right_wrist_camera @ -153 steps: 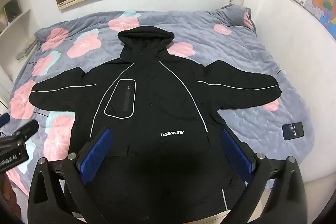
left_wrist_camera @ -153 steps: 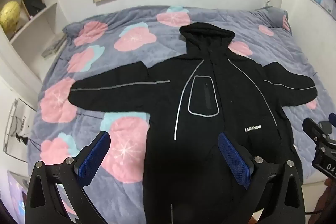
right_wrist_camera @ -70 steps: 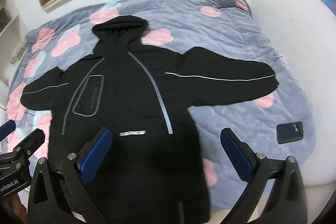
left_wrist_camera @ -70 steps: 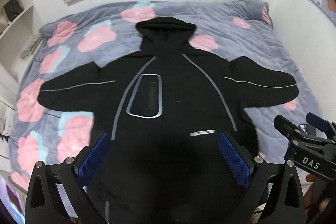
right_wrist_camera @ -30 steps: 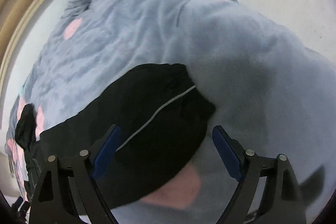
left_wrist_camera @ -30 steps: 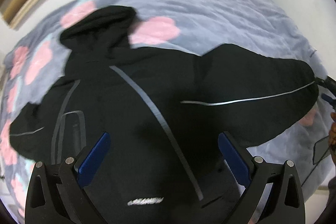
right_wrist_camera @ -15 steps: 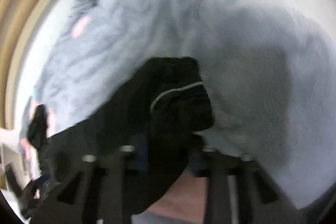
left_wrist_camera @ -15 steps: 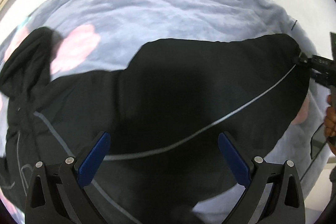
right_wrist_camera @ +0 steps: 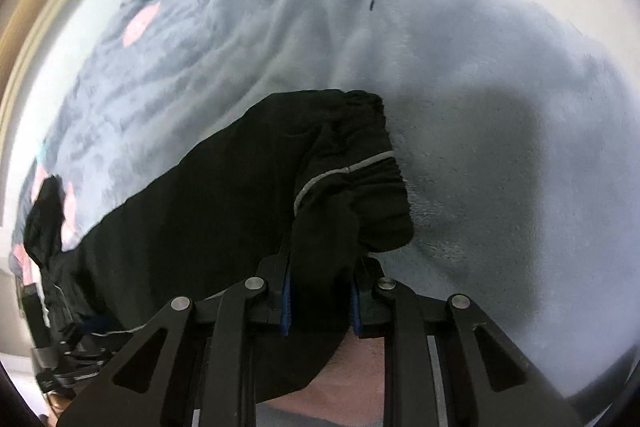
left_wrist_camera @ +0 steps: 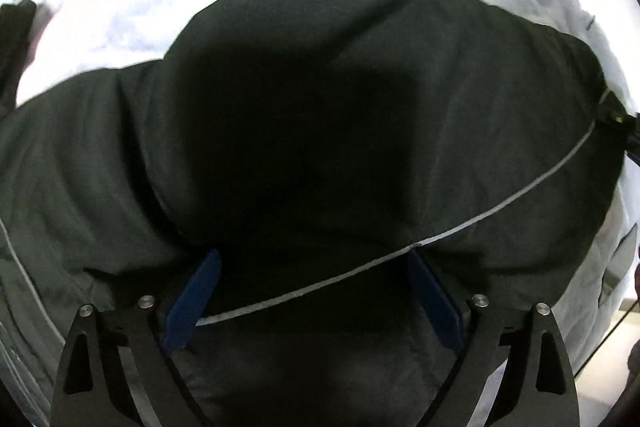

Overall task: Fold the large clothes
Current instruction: 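Fold the held sleeve across the jacket body with the right gripper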

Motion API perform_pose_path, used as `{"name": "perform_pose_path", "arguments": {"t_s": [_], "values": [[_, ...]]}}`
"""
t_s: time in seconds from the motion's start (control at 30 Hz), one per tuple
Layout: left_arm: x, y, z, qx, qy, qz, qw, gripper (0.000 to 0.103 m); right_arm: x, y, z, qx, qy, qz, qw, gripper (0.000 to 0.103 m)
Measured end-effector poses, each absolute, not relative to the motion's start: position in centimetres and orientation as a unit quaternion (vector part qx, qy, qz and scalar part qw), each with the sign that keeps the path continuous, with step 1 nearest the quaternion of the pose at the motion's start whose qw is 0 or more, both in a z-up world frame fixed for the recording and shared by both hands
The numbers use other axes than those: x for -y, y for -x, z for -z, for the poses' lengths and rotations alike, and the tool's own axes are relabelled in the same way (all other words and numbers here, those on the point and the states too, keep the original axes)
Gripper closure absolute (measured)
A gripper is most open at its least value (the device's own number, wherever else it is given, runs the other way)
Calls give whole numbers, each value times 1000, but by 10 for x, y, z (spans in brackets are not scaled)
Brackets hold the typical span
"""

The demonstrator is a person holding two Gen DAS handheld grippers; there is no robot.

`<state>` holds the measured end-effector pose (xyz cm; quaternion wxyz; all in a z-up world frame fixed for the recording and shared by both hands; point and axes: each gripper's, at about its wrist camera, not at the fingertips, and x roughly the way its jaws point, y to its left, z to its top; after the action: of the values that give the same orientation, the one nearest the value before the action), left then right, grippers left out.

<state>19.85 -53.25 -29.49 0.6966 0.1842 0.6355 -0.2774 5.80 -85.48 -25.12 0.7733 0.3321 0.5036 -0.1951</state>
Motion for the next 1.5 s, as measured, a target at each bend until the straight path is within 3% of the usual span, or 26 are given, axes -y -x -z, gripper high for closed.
{"name": "perform_pose_path", "arguments": {"t_s": [0.1, 0.17, 0.3, 0.43, 0.67, 0.93, 1.27, 1.5], "values": [[522, -193, 280, -631, -178, 278, 703, 10, 858, -59, 255, -517, -341, 195, 761, 69], [507, -187, 262, -623, -158, 286, 710, 10, 865, -58, 260, -512, -370, 187, 752, 68], [474, -175, 222, -596, -149, 281, 738, 10, 854, -60, 243, -499, -358, 186, 767, 82], [422, -167, 181, -561, -133, 245, 780, 10, 825, -63, 199, -476, -318, 180, 800, 85], [319, -148, 143, -533, -61, 177, 825, 10, 708, -87, 103, -437, -230, 80, 866, 87], [205, -90, 109, -507, 21, 129, 852, 10, 525, -114, 48, -436, -125, -41, 890, 87], [61, -44, 101, -514, 56, 73, 853, 10, 298, -143, 34, -455, -42, -151, 877, 87], [-22, -48, 112, -526, 71, 47, 846, 10, 172, -189, 97, -522, -14, -169, 836, 87]]}}
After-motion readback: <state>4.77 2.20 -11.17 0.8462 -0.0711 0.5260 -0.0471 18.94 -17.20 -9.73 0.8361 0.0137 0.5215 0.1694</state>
